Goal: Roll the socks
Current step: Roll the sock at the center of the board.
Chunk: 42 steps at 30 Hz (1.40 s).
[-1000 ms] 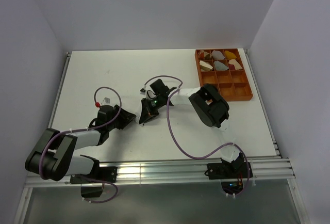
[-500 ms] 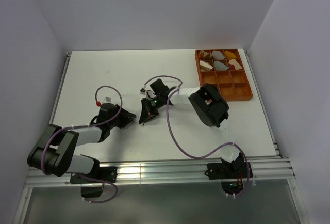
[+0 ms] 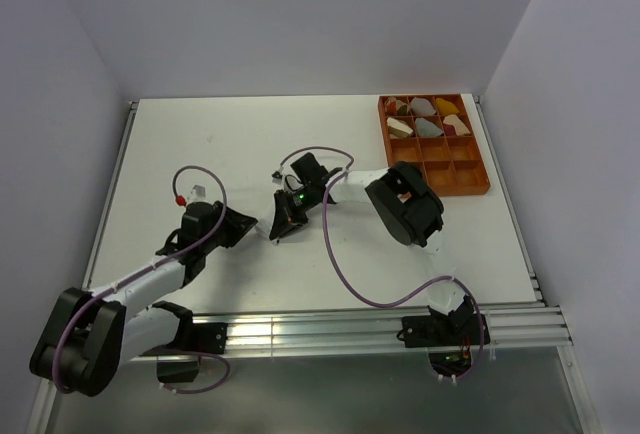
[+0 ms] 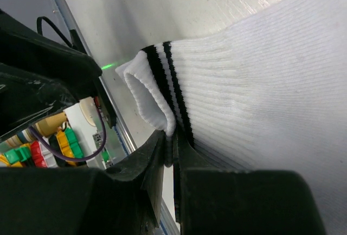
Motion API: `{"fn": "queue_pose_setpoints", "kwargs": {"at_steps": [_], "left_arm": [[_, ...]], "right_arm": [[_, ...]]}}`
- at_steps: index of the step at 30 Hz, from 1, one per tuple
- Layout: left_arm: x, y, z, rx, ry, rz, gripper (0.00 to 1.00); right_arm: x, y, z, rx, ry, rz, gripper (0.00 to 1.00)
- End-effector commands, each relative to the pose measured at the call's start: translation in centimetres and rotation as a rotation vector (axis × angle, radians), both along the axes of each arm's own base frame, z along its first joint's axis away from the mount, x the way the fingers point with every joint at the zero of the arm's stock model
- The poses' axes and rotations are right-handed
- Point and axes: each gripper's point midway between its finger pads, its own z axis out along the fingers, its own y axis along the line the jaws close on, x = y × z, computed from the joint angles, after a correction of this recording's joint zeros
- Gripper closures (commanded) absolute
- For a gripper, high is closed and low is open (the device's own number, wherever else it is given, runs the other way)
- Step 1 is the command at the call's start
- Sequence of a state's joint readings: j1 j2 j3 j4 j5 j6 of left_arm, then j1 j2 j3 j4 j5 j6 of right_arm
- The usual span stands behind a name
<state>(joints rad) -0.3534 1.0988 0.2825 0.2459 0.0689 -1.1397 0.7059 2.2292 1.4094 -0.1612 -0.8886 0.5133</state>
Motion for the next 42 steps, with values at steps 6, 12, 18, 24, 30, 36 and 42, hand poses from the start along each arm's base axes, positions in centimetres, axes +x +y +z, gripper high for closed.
{"fn": "queue_pose_setpoints", "kwargs": {"at_steps": [6,12,18,24,30,36,42], "left_arm": [[0.3,-0.3,-1.6,0.037,0.05,-0.024,0.73],[0.6,-0.6,-1.6,0.023,0.031,-0.028,0.75],[1.2,-1.1,0.0,-0.008,-0.038,-0.047,0.75],[1.6,-1.7,-0.1,-0.019,-0.045,-0.069,0.75],[2.0,-2.2,-0.3,-0.033,-0.033,-0.082,0.75],[2.2,-2.5,-0.6,-0.036,-0.017,-0.084,0.74],[2.1,-2.4,-2.6,-0.005,0.061,-0.079,0.74]], "right_arm": [[0.7,-0.8,-2.3,-0.08,0.011,-0.027,1.0],[0.8,-0.9,-2.1,-0.079,0.002,-0.031,1.0],[0.6,-1.0,-2.2,-0.079,0.006,-0.031,1.0],[0.6,-1.0,-2.4,-0.082,0.01,-0.031,1.0],[0.7,-1.0,-2.5,-0.088,0.006,-0.029,1.0],[0.6,-1.0,-2.9,-0.097,0.02,-0.029,1.0],[0.5,-1.2,-3.2,-0.108,0.024,-0.028,1.0]]}}
